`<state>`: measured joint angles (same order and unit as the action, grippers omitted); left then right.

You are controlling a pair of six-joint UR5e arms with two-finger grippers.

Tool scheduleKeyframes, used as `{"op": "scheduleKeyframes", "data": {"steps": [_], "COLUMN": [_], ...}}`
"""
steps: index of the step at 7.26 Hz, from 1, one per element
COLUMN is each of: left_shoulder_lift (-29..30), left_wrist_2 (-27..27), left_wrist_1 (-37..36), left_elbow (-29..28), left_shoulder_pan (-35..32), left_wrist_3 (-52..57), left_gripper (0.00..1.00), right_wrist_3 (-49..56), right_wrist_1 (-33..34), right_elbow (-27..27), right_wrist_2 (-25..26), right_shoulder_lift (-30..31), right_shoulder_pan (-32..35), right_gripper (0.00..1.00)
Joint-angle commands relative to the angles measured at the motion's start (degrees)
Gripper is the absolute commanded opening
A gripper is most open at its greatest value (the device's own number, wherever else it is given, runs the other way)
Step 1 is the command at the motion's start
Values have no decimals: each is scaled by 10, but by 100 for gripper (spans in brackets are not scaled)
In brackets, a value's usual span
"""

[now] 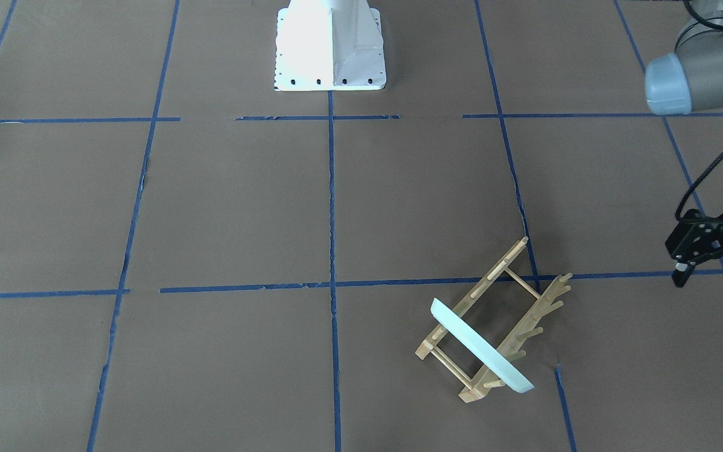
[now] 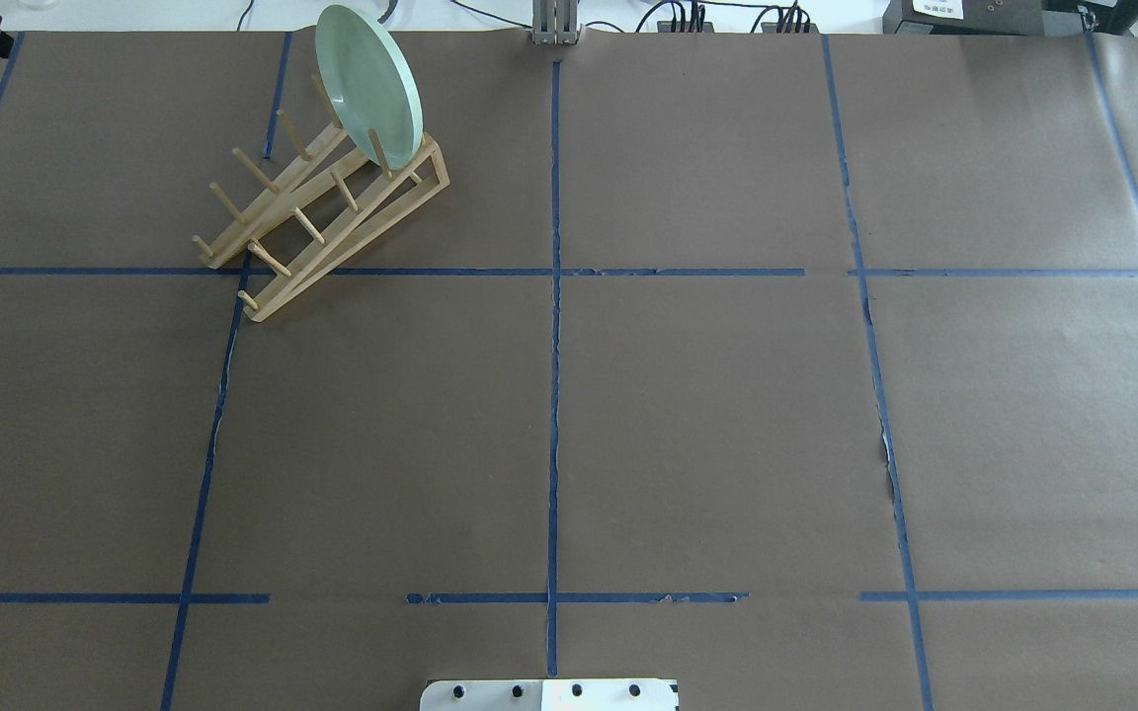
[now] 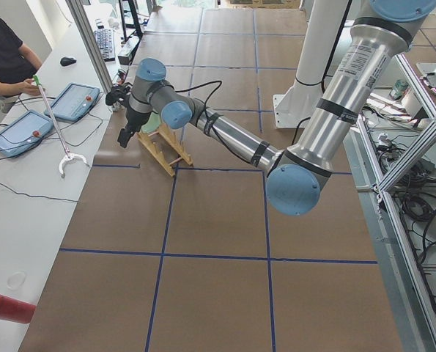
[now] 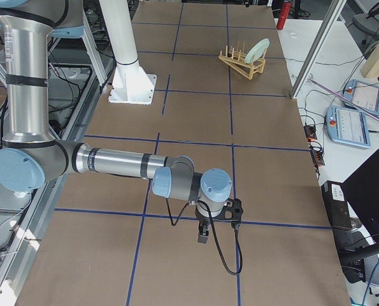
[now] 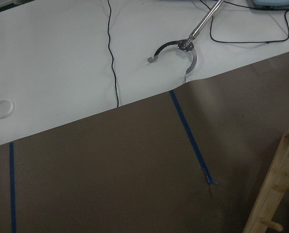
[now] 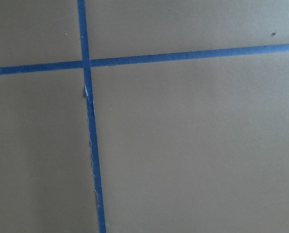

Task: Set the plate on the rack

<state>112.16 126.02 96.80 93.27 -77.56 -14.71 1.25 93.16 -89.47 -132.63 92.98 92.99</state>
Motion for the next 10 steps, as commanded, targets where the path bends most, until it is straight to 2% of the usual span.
{"op": "scheduleKeyframes", "data": {"steps": [1,2,4,5,6,9,10], "left_shoulder_lift": [-75,-97,-178,-218,-237,-242,-237], "left_wrist_2": [52,51,53,73,123,121,82], "left_wrist_1": [-53,-62,-69,-67,-68,-67,-66], "left_elbow": [-10,-19,-25,-25,-16,2,6], "left_shoulder_pan": [-49,-83,-95,-95,-98,-125,-146], "left_wrist_3": [117,171,224,224,220,219,219], "left_gripper": [100,100,100,100,100,100,100], "right_wrist_3": [0,0,0,0,0,0,0], "right_wrist_1": [0,0,0,0,0,0,0], "right_elbow": [1,0,1,1,0,0,0], "right_wrist_2": [0,0,0,0,0,0,0], "right_shoulder_lift": [0,0,0,0,0,0,0], "right_shoulder_pan": [0,0,0,0,0,0,0], "right_gripper": [100,100,100,100,100,100,100]}}
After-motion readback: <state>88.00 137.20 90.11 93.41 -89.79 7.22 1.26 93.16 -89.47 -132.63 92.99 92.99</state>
